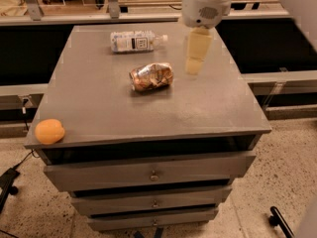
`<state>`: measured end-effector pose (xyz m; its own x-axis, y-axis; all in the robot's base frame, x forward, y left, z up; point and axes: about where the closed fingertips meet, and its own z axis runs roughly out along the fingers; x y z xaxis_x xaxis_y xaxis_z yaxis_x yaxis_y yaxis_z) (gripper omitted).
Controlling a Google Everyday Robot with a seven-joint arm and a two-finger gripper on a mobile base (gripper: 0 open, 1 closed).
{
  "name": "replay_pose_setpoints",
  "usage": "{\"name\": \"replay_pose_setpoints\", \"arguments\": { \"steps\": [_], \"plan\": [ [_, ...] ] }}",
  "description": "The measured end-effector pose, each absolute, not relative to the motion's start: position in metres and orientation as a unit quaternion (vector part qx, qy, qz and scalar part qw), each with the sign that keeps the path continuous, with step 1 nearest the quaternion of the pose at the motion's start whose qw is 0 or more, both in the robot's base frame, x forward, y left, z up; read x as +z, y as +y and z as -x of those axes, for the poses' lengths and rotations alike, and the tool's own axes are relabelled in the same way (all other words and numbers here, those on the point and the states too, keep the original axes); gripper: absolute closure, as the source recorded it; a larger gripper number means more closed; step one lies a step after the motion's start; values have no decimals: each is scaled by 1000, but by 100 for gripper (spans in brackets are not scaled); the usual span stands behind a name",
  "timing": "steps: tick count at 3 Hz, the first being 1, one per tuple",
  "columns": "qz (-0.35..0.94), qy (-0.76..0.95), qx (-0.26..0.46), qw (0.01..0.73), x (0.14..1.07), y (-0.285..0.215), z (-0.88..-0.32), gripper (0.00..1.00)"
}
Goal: Place orange can upright
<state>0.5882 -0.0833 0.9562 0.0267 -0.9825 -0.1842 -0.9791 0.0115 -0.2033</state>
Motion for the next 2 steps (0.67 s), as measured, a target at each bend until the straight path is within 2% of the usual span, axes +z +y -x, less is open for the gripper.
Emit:
{"name": "replay_pose_setpoints", "arguments": {
  "steps": [2],
  "plan": [
    [729,671,-25,133,943,-5,-636,0]
  ]
}}
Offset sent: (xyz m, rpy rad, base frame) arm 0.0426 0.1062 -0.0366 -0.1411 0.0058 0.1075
